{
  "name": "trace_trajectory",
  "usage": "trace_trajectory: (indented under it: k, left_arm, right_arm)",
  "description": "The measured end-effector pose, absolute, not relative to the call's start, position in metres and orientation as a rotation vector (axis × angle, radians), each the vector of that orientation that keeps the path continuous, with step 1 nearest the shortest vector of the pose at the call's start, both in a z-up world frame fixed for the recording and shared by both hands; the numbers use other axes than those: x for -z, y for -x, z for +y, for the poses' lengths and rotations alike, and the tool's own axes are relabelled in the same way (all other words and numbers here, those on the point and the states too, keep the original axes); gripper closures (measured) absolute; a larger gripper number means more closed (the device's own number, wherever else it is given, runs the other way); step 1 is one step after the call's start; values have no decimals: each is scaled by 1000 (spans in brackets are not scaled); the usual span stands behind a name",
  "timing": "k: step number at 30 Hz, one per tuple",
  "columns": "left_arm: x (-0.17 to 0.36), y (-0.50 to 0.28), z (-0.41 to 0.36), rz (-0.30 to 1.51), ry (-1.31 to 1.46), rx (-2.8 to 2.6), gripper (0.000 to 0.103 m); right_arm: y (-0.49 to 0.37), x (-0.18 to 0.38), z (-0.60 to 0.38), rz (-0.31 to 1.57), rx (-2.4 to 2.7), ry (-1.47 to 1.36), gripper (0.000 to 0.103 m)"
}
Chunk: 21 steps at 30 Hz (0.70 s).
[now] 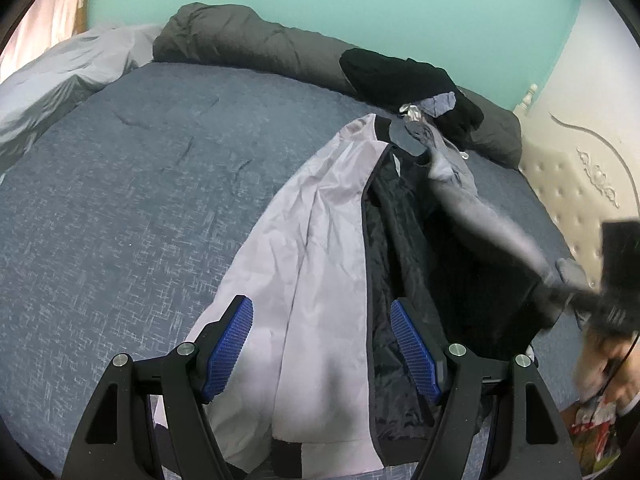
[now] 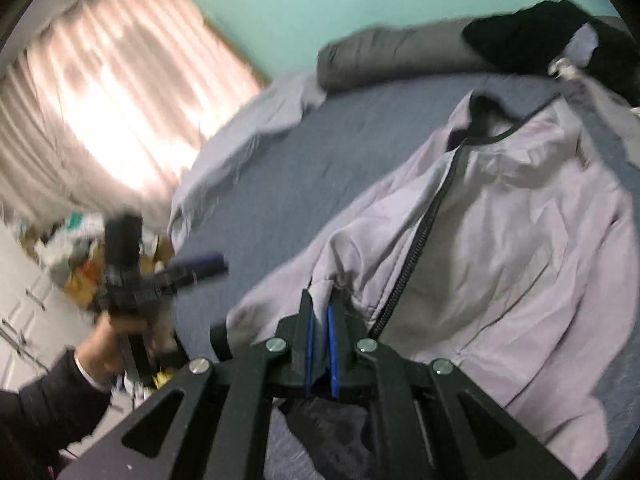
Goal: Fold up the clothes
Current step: 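Grasp the black-cuffed sleeve end with the right gripper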
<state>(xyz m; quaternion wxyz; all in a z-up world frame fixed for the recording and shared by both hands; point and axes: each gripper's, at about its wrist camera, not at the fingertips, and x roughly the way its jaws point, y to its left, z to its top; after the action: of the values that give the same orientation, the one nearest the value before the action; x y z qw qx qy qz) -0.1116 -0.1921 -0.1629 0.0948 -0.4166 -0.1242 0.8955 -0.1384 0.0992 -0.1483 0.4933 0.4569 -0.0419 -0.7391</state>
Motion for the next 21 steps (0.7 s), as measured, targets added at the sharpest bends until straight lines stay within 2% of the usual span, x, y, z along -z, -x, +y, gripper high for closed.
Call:
trace_trajectory:
  k: [3,7,9,13,15,16,21]
  left_arm:
    - [170,113,-192,-371,1256,-2646,27]
    - [178,116,-189,-360,1277,-2633,27]
    - [182,119,-186,-357,1290,-2625,27]
    - [187,122,-180,-363,1302,-2610,27]
    - [189,124,-174,-358,1308,-2600,27]
    - [189,124,-171,-354,1309,-2596,27]
    - [189,127,-159,-316,1314,-2588,27]
  right_arm:
    - [126,176,98,-71,1761,-1188,95]
    - [126,187,118,-124,1755,-1243,89]
    - [128,185,131,-131,1769,-1246,67]
    - [138,172,180,-215,1840,-1224,64]
    - [148,167,215,-279,1915,-1219,48]
    - [153,169,233,-288,1973,-1244,45]
    - [169,201,333,-395,2207,-1420,44]
